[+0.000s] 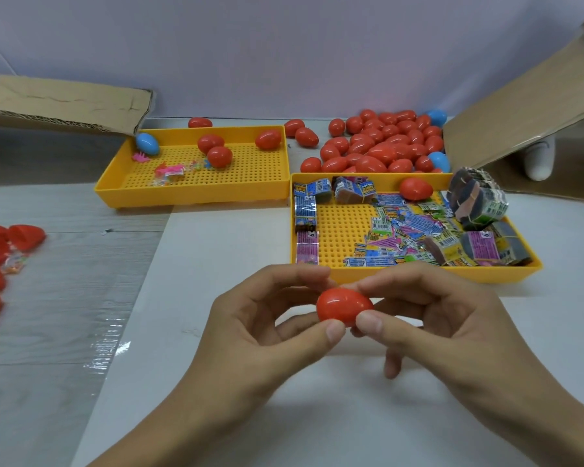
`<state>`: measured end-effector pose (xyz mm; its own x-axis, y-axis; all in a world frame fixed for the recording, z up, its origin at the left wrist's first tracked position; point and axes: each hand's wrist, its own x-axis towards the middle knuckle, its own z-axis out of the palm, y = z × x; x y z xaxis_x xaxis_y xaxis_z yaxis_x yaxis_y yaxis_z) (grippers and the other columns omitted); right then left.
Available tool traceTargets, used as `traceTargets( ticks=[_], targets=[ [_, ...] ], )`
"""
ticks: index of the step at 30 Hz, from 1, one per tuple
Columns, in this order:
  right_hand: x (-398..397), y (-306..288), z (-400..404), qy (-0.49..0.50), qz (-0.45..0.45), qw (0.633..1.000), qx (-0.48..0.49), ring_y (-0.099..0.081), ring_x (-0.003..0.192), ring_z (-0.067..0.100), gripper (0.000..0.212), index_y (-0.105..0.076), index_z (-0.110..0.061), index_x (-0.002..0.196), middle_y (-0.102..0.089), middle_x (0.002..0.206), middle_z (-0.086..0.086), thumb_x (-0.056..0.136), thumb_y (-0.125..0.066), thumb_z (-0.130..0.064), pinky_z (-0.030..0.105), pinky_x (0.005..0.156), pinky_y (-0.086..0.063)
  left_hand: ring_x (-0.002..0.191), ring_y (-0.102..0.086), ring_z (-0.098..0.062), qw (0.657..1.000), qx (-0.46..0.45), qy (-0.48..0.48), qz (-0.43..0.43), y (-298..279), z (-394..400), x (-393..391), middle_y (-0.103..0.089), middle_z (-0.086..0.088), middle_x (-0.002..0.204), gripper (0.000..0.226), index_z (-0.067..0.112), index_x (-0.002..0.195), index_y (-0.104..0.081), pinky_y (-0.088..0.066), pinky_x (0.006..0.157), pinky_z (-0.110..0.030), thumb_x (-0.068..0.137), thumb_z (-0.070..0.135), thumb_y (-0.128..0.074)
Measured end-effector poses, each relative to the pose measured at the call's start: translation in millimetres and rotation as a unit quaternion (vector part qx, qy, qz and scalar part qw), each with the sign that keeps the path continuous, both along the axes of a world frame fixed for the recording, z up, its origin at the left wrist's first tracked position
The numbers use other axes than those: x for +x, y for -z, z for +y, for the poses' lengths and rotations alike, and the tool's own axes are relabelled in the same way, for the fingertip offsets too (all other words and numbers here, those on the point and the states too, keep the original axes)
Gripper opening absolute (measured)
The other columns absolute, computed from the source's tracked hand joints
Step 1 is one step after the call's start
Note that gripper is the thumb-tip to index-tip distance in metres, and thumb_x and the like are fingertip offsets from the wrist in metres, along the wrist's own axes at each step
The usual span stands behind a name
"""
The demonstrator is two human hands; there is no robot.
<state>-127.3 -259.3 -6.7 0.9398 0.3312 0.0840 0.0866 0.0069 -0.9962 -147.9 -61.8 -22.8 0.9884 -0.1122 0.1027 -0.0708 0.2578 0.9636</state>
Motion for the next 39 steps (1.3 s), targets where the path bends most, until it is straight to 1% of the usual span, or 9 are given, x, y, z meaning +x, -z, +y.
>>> traceTargets(
  ticks=[7,14,20,25,30,33,35,37,39],
  targets=[
    [-1.6,1.0,1.1,0.011,-0.059,0.998,-0.015,-0.071,0.092,0.023,0.028,-0.074,-0.028,0.096,-0.075,0.108,-0.001,0.072,-0.079,-0.014,0.027,0.058,-0.057,0.107,-0.070,-0.021,1.000,0.010,0.012,-0.015,-1.6,-1.1,0.8,-0.074,-0.010,0.108,0.036,0.013,0.105,-0.073,-0.055,0.087,-0.024,0.072,0.000,-0.078],
    [-1.8,0.0,3.8,0.032,-0.023,0.999,0.014,-0.071,0.071,0.021,0.026,-0.078,-0.023,0.095,-0.076,0.089,0.006,0.069,-0.079,-0.026,0.027,0.047,-0.054,0.090,-0.073,-0.021,1.000,0.017,0.008,0.021,-3.2,-2.1,-1.4,-0.074,-0.010,0.100,0.039,0.017,0.106,-0.073,-0.056,0.078,-0.024,0.067,0.011,-0.080],
    [-1.5,1.4,4.1,0.023,-0.011,1.000,0.016,-0.072,0.066,0.025,0.020,-0.078,-0.017,0.092,-0.076,0.080,0.009,0.075,-0.076,-0.028,0.028,0.044,-0.053,0.073,-0.071,-0.019,0.997,0.051,0.013,0.055,-8.2,-2.0,-3.8,-0.074,-0.011,0.091,0.040,0.022,0.103,-0.074,-0.057,0.069,-0.025,0.064,0.024,-0.082],
    [-0.6,5.2,3.5,0.026,-0.027,0.999,0.010,-0.073,0.080,0.022,0.026,-0.078,-0.024,0.096,-0.076,0.093,0.004,0.069,-0.080,-0.024,0.027,0.053,-0.057,0.086,-0.072,-0.020,0.997,0.055,0.010,0.054,-7.2,-0.3,-2.2,-0.075,-0.007,0.100,0.039,0.022,0.104,-0.074,-0.057,0.075,-0.025,0.066,0.026,-0.081],
    [0.6,12.2,0.4,0.006,-0.125,0.990,-0.061,-0.069,0.104,0.021,0.027,-0.074,-0.026,0.101,-0.073,0.109,-0.003,0.077,-0.079,-0.016,0.029,0.069,-0.059,0.094,-0.073,-0.024,0.994,0.091,0.021,0.059,-3.5,0.5,-0.3,-0.076,-0.007,0.103,0.037,0.025,0.104,-0.075,-0.060,0.082,-0.034,0.068,0.031,-0.081],
    [9.7,9.6,-7.8,0.040,-0.253,0.955,-0.148,-0.066,0.102,0.019,0.026,-0.072,-0.024,0.106,-0.069,0.110,-0.009,0.082,-0.076,-0.030,0.027,0.070,-0.055,0.088,-0.073,-0.021,0.995,0.087,-0.004,0.051,-3.0,0.0,0.9,-0.076,-0.008,0.099,0.038,0.025,0.102,-0.076,-0.060,0.077,-0.030,0.065,0.031,-0.083],
    [21.9,7.0,-16.5,0.097,-0.334,0.904,-0.250,-0.061,0.105,0.012,0.036,-0.070,-0.023,0.110,-0.066,0.110,-0.010,0.084,-0.069,-0.047,0.022,0.084,-0.048,0.083,-0.073,-0.019,0.995,0.077,-0.027,0.051,-3.7,0.9,1.7,-0.077,-0.007,0.095,0.038,0.025,0.100,-0.076,-0.059,0.071,-0.027,0.063,0.032,-0.083],
    [32.5,6.9,-21.8,0.126,-0.343,0.852,-0.375,-0.052,0.110,0.017,0.053,-0.071,-0.022,0.113,-0.063,0.114,-0.006,0.080,-0.063,-0.063,0.023,0.094,-0.038,0.075,-0.071,-0.018,0.995,0.066,-0.048,0.048,-5.1,1.7,2.1,-0.076,-0.008,0.092,0.038,0.023,0.099,-0.077,-0.056,0.064,-0.023,0.063,0.033,-0.082],
    [37.8,13.5,-23.0,0.131,-0.316,0.809,-0.478,-0.048,0.113,0.028,0.057,-0.075,-0.021,0.111,-0.063,0.119,-0.001,0.075,-0.066,-0.064,0.038,0.094,-0.038,0.071,-0.069,-0.019,0.995,0.052,-0.065,0.046,-5.9,1.5,2.5,-0.075,-0.011,0.091,0.039,0.021,0.100,-0.076,-0.054,0.061,-0.022,0.063,0.034,-0.082]
  ],
)
